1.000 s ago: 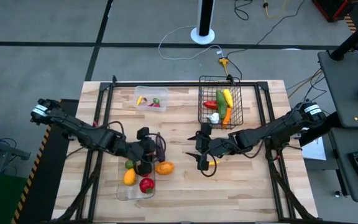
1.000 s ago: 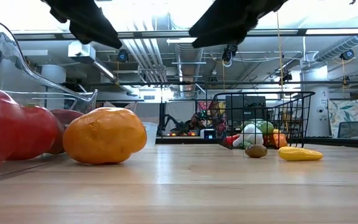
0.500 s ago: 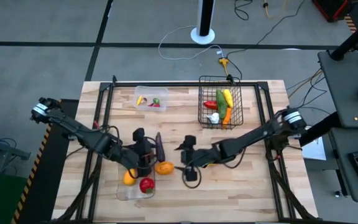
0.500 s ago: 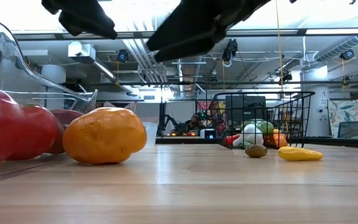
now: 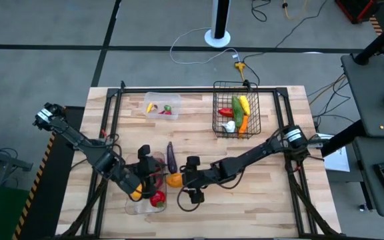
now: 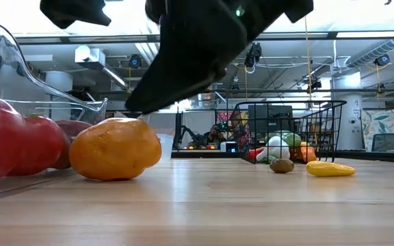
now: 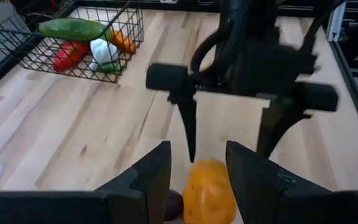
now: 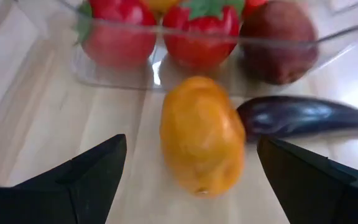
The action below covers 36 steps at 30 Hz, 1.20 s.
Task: Sort produce into baskets
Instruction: Put the potato into the wire basket
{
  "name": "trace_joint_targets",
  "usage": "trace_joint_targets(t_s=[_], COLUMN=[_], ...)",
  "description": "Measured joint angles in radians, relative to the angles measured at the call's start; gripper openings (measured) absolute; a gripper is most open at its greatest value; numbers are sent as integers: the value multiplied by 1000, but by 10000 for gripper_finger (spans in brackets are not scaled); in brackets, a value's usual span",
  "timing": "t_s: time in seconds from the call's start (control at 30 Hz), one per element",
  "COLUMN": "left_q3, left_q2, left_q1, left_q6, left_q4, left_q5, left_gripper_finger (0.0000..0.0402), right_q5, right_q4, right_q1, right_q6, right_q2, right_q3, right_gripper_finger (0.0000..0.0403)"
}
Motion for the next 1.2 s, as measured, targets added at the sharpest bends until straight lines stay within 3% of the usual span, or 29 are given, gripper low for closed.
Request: trace_joint_targets(t_s=[1.03, 1.2], left_q3=[0, 0], left_q2=[11, 11], left_q1=[-18, -18], left_q6=[-19, -19], left_q4=[8, 9], left_q5=[-33, -33], left_gripper_finger=[137, 137], right_q5=[1, 1], right_q4=[91, 112], right_q1=[-14, -14], right_q6=[44, 42], right_q2=[121, 121], right_q3=[11, 11], right_gripper_finger=[354, 338])
